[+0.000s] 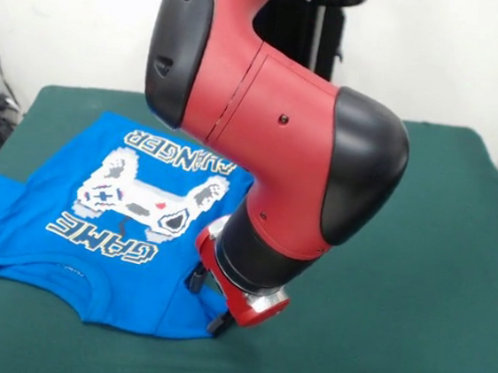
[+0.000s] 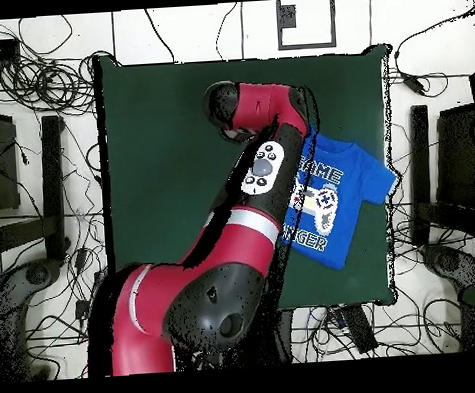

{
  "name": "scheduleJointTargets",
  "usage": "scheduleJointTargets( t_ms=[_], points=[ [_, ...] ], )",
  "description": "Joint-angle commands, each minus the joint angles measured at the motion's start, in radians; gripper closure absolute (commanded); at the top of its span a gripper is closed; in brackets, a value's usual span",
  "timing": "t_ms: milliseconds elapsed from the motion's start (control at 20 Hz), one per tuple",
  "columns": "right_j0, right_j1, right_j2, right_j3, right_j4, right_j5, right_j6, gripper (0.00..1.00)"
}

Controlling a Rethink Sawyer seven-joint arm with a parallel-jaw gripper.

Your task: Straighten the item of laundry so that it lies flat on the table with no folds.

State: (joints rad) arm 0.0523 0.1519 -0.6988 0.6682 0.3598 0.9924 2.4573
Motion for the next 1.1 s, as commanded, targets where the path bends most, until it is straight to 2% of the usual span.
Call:
scheduleJointTargets(
  t_ms=[50, 250, 600, 850, 1100],
  points=[
    [0.083, 0.142, 0.061, -0.053, 0.143, 0.006, 0.556, 0.00],
    [0.122, 0.163, 0.007, -0.050, 0.177, 0.013, 0.706, 0.00],
    [0.179, 0.191, -0.038, -0.014, 0.188, -0.045, 0.895, 0.00],
    [0.197, 0.150, 0.016, 0.054, 0.151, -0.107, 0.905, 0.00],
    [0.202, 0.116, 0.052, 0.077, 0.134, -0.110, 0.900, 0.00]
  ],
)
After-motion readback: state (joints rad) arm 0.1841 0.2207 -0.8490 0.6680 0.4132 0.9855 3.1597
